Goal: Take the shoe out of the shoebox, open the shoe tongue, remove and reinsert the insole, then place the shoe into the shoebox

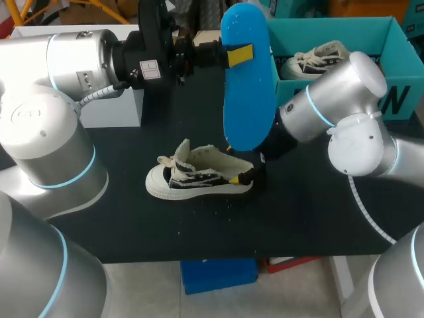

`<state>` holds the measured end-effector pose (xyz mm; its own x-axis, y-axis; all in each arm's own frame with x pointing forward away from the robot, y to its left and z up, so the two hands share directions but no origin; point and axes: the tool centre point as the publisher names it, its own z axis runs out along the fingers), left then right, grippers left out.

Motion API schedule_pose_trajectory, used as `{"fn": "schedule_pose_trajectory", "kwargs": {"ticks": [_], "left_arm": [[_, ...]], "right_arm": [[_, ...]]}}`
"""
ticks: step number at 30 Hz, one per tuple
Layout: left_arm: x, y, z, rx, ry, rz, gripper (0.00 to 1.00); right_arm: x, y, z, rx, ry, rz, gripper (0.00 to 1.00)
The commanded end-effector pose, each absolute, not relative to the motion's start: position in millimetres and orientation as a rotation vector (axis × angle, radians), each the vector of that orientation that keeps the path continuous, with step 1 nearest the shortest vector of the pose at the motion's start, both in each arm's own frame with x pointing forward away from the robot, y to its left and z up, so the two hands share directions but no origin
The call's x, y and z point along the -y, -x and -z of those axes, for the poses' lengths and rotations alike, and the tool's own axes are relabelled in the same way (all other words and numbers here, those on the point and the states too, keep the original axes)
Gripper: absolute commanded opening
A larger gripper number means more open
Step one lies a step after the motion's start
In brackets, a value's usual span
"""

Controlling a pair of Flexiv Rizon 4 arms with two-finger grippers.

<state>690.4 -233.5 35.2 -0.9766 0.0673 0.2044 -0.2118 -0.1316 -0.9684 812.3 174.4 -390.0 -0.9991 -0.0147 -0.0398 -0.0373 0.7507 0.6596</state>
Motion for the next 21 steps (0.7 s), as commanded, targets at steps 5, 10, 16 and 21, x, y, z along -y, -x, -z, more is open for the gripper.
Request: {"fn": "schedule_pose_trajectory", "kwargs": {"ticks": [5,10,16,21], "left_arm": [[235,-690,-35,1.937,-0.167,-2.23,0.0],[235,-690,-35,1.937,-0.167,-2.23,0.0],[235,-690,-35,1.937,-0.167,-2.23,0.0],[235,-690,-35,1.937,-0.167,-2.23,0.0]], "right_arm": [[-168,-811,410,-2.752,0.001,-1.484,1.0],[-164,-809,416,-2.735,-0.017,-1.528,1.0],[-161,-809,424,-2.725,-0.034,-1.569,1.0],[-160,-809,429,-2.731,-0.046,-1.576,1.0]]}}
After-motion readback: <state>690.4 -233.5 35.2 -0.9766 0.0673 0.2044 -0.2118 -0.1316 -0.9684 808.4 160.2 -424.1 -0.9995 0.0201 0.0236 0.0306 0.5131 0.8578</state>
